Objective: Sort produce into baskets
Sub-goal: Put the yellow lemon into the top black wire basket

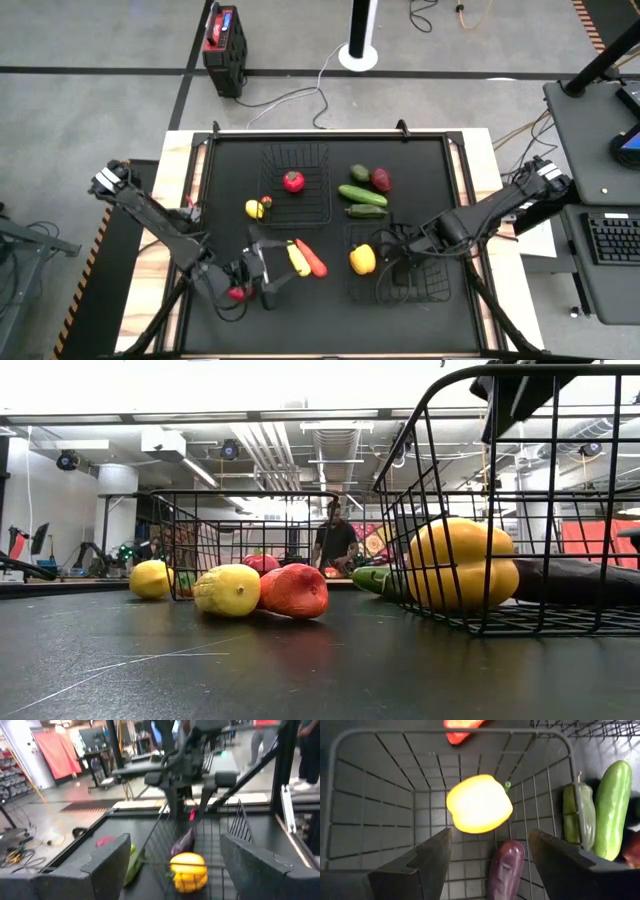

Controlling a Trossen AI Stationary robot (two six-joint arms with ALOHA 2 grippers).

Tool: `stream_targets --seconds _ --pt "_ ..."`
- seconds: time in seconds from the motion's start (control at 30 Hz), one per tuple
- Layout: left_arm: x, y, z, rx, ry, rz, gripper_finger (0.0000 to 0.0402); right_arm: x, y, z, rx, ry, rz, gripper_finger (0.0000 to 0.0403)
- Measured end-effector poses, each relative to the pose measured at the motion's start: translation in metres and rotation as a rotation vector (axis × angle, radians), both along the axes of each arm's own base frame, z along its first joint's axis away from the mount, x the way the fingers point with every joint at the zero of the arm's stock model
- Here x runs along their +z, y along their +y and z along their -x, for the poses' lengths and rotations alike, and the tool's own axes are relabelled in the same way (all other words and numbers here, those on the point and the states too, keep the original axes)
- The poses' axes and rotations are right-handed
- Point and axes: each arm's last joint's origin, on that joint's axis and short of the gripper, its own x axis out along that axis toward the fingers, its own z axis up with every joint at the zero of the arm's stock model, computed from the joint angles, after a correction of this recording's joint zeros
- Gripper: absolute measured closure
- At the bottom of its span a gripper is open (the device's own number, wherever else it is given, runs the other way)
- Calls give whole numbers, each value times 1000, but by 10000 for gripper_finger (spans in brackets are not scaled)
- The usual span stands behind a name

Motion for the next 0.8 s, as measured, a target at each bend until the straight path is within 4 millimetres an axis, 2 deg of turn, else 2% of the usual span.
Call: stream_targets --seconds 0.13,0.3,0.43,0.67,0.8 --pt "23 6 7 21 105 -6 121 2 0 -1 8 -7 1 145" --pt "56 17 18 76 305 -146 135 2 0 -1 11 -6 3 143" --pt "77 28 31 133 418 -129 146 2 1 -1 9 -12 -1 147" --pt "85 57 61 198 769 -71 175 3 1 -3 14 -30 -7 146" --pt "79 60 65 111 884 -39 188 3 1 -3 14 -31 -7 142"
